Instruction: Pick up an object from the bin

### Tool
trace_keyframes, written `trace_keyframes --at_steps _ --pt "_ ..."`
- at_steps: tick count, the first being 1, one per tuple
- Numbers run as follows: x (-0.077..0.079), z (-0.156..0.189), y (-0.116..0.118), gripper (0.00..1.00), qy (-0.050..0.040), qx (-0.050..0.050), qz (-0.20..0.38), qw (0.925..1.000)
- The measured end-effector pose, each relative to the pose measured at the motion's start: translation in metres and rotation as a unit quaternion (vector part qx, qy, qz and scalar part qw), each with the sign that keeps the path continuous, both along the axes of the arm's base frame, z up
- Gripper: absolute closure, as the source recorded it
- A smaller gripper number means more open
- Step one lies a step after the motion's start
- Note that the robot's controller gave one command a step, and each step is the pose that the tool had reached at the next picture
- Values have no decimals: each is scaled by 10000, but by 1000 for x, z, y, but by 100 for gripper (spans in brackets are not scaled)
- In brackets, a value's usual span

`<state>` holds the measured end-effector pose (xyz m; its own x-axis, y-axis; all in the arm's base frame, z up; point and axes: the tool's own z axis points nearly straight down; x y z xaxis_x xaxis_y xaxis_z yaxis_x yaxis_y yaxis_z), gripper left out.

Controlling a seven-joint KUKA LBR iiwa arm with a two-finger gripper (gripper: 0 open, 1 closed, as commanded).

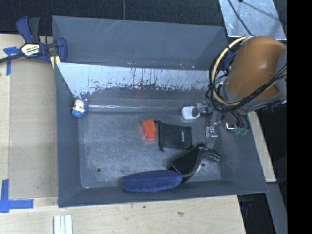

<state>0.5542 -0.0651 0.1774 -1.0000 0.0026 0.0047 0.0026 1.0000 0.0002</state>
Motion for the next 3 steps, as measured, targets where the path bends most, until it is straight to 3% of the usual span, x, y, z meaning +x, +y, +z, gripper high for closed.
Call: trace_keyframes --at_steps 1,2,3 --pt "-18 -87 27 0 -88 3 807 9967" --pt "-17 -88 27 100 -81 2 813 9967" --pt "-17 -89 27 0 -110 -1 814 9966"
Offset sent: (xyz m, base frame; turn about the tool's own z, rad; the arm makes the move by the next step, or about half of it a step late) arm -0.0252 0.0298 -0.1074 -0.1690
